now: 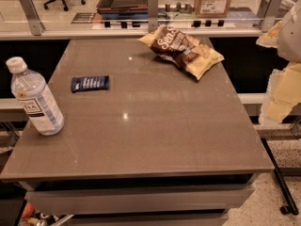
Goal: Move brown chip bag near blue plastic bottle
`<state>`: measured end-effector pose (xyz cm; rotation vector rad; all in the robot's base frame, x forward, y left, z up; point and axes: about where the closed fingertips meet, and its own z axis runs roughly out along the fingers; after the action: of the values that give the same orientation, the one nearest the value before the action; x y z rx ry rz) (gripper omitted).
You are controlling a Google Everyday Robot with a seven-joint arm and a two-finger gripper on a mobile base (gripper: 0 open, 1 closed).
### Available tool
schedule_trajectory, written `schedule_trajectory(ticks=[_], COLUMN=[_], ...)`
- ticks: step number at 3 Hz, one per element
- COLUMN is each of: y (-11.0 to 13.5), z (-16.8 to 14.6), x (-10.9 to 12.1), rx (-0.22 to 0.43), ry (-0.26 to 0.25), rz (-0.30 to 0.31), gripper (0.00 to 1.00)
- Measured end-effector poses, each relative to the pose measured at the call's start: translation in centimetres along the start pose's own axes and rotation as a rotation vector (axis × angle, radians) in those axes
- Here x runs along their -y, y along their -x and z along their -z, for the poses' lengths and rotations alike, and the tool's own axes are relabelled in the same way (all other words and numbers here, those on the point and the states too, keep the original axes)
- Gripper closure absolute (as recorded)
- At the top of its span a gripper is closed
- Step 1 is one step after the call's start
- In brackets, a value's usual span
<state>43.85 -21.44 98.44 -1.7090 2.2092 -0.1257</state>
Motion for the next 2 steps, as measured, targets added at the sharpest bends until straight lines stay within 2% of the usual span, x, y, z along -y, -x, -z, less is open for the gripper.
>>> schedule_trajectory(ticks=[1,2], y=[0.3,1.4], z=[0.1,-0.6], x=[0.8,3.7], rx=[0.015,0.043], ry=[-0.018,-0.071], rz=[0.0,-0.009], gripper=[0.0,0.0])
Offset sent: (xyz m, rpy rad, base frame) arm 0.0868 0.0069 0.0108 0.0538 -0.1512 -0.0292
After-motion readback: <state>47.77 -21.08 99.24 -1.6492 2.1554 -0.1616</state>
